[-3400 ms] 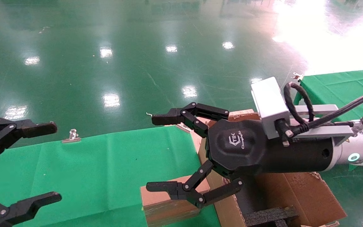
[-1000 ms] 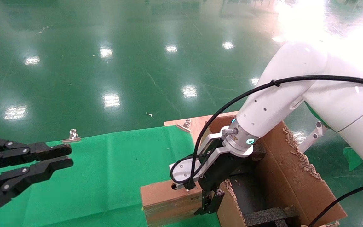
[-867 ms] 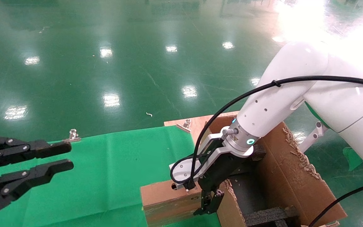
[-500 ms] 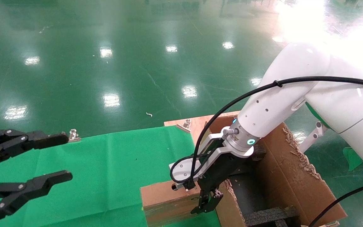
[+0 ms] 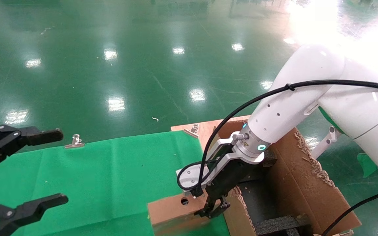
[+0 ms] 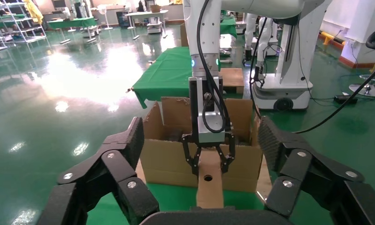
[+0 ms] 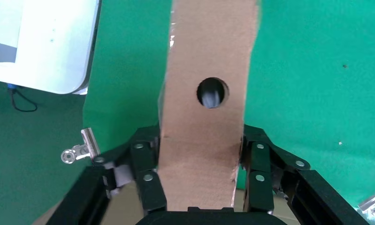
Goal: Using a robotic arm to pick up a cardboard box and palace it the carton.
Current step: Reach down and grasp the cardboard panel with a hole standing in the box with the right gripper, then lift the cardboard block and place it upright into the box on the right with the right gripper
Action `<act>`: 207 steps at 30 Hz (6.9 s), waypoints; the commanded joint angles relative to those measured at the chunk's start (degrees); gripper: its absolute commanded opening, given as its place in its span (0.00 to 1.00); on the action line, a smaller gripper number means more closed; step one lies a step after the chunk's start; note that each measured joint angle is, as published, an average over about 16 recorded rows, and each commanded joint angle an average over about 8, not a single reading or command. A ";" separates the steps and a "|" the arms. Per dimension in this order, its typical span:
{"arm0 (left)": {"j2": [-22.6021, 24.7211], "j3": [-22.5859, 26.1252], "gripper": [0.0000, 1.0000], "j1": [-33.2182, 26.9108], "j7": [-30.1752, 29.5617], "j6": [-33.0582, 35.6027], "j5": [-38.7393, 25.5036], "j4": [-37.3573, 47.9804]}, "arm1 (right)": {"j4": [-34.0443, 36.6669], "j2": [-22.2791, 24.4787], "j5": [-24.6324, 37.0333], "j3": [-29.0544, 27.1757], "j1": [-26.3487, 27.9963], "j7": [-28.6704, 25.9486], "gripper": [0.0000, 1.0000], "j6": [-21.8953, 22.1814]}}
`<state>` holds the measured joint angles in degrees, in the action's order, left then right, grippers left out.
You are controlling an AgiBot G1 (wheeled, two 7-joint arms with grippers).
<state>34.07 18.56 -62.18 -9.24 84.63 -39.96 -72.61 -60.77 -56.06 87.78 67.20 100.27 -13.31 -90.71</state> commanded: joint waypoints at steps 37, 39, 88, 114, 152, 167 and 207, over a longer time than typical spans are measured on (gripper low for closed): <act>-0.01 0.04 1.00 -0.02 0.02 0.00 0.02 0.02 | 17.29 6.08 -13.19 7.77 28.85 8.68 0.00 -0.67; -0.01 0.04 1.00 -0.02 0.02 0.00 0.02 0.02 | 17.06 8.29 -13.37 9.84 30.17 8.53 0.00 -0.73; -0.03 0.09 1.00 -0.03 0.05 -0.03 0.06 0.05 | -2.88 42.30 -11.25 33.28 38.45 -38.25 0.00 10.67; -0.04 0.10 1.00 -0.02 0.07 -0.06 0.09 0.08 | -15.91 47.26 -1.82 35.37 37.95 -63.07 0.00 16.11; -0.06 0.14 1.00 -0.04 0.09 -0.07 0.12 0.08 | -17.05 41.98 5.03 43.73 23.34 -80.55 0.00 36.33; -0.06 0.16 1.00 -0.04 0.10 -0.07 0.13 0.08 | -16.68 39.15 8.05 46.91 16.42 -84.98 0.00 44.48; -0.08 0.20 1.00 -0.05 0.12 -0.09 0.16 0.08 | -6.60 28.93 6.87 51.12 1.86 -87.05 0.00 55.64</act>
<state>33.99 18.76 -62.23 -9.12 84.53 -39.80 -72.52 -67.26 -27.13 94.54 118.27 102.08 -100.24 -35.08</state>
